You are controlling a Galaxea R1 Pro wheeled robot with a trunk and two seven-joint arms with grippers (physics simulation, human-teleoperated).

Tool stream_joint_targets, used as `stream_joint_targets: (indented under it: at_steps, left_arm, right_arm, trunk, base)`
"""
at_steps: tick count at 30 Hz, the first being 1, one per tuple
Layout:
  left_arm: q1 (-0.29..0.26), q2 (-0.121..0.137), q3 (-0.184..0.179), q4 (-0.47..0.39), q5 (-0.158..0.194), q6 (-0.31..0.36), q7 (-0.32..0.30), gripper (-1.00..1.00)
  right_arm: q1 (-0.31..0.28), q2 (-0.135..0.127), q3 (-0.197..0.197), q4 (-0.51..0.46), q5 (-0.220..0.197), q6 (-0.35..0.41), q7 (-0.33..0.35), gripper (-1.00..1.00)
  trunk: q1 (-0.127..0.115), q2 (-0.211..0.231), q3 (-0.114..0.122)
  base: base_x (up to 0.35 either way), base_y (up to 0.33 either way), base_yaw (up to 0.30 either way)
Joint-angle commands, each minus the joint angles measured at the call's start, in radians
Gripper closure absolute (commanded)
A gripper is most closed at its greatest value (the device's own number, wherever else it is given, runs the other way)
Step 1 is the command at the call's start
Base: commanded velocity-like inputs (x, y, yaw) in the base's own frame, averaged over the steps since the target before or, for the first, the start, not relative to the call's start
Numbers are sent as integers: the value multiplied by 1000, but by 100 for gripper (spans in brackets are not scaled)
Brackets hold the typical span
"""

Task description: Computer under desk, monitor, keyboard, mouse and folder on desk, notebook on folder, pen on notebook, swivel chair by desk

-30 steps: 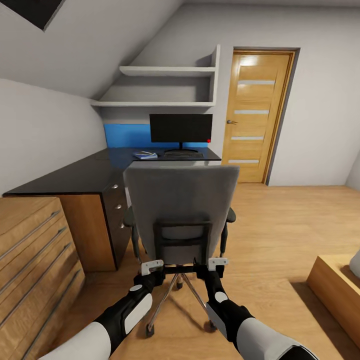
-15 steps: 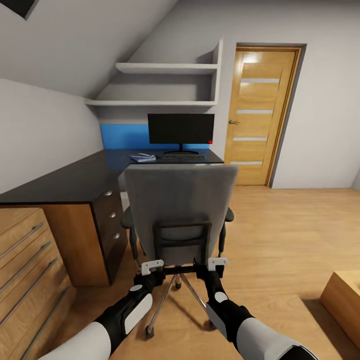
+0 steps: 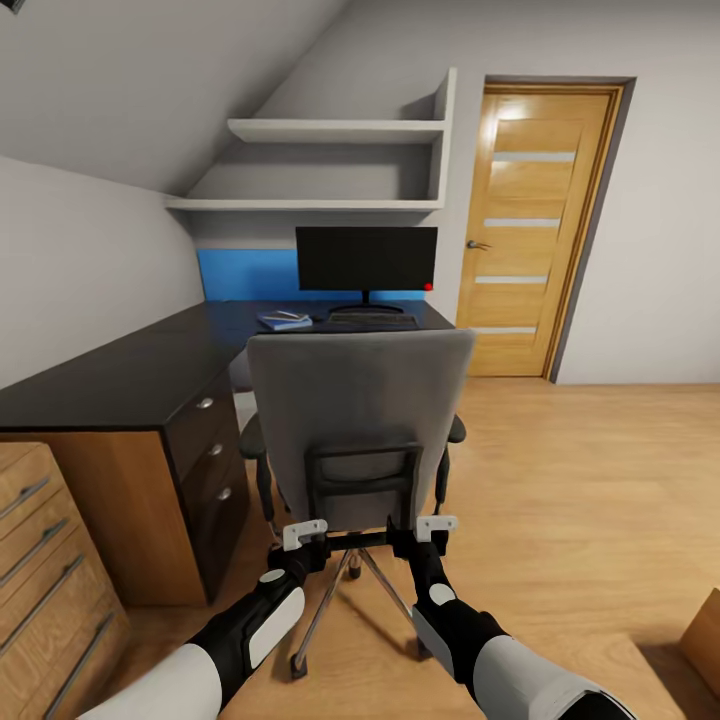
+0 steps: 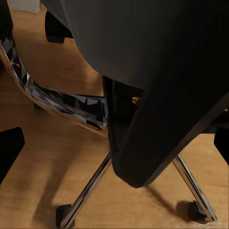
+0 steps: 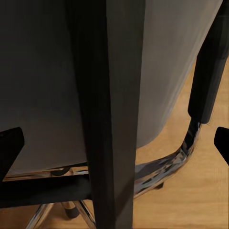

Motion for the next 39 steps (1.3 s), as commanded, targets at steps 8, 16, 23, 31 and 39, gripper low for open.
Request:
stream_joint_targets:
  at_steps: [8,16,23,31,39]
  left_arm:
    - [-1,1,-5,-1,3,2,10,-100]
    - [-1,1,-5,-1,3,2,10,-100]
    - [-1,1,-5,-1,3,2,10,-100]
    - [-1,1,-5,-1,3,2,10,-100]
    - [-1,1,-5,-1,4,2,10,-100]
  right_arm:
    - [-2,0,3,1,-11,-6,-6,-100]
    - [-2,0,4,1,-10,-6,-5,-100]
    - [-2,0,2,1,-10,-7,-4,-100]
    - [-2,0,2,1,-10,-6,-4,-100]
    - [-2,0,2,1,-10,-6,-4,-100]
  trunk:
    - [0,0,-1]
    - [0,0,-1]
    - [0,0,-1]
    - [0,0,-1]
    - [0,0,-1]
  base:
    - [321,0,18]
    - [321,0,0]
    - [321,0,0]
    - [321,0,0]
    - [321,0,0]
